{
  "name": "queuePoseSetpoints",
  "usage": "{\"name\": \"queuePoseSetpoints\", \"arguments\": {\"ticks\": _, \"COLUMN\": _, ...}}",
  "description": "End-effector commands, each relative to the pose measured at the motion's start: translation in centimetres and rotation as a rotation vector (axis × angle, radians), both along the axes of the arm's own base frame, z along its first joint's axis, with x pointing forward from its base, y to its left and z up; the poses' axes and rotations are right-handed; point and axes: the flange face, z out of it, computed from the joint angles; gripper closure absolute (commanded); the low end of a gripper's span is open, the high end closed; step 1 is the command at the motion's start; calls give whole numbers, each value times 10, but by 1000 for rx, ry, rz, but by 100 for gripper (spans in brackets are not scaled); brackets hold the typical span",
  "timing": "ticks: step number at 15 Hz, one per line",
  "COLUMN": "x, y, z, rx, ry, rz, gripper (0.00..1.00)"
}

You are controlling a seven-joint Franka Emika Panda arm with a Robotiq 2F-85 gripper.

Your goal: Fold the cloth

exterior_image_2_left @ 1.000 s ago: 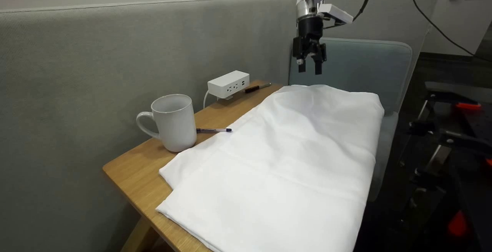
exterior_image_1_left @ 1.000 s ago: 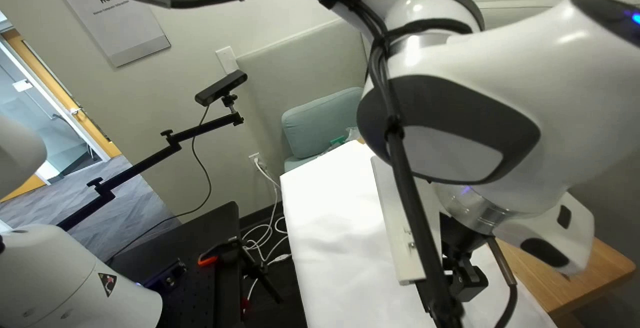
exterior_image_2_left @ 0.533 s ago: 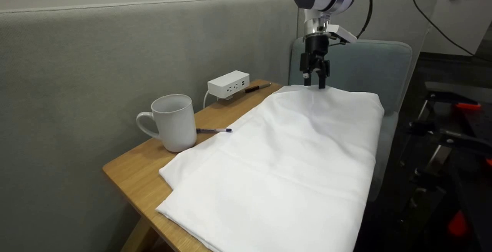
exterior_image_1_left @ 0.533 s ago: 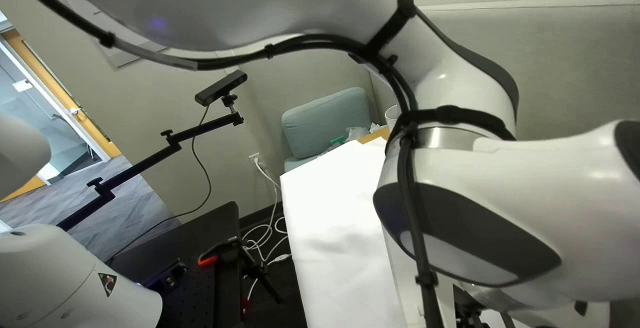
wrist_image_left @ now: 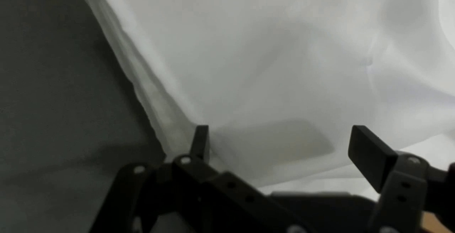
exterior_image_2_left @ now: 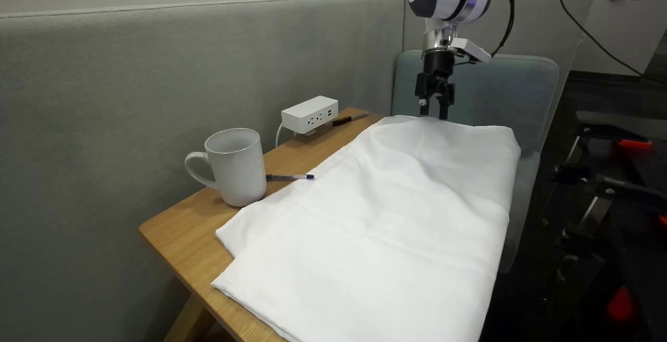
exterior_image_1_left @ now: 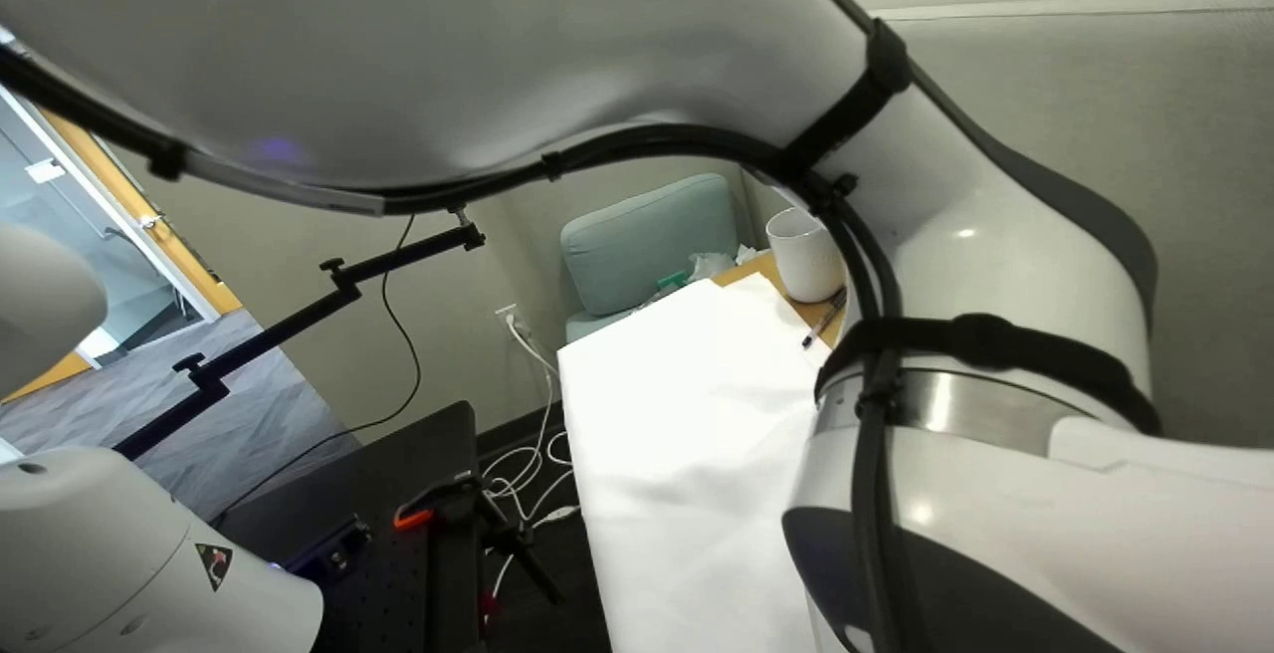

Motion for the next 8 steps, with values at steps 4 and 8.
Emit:
{"name": "queuePoseSetpoints", "arguments": {"ticks": 4, "x": 0, "y": -27, "z": -23, "rx": 0, "ry": -3, "rz": -11, "gripper": 0}}
{"name": "queuePoseSetpoints", "arguments": {"ticks": 8, "x": -6, "y": -40, "z": -41, "rx": 9, "ry": -2, "rz": -41, "gripper": 0}}
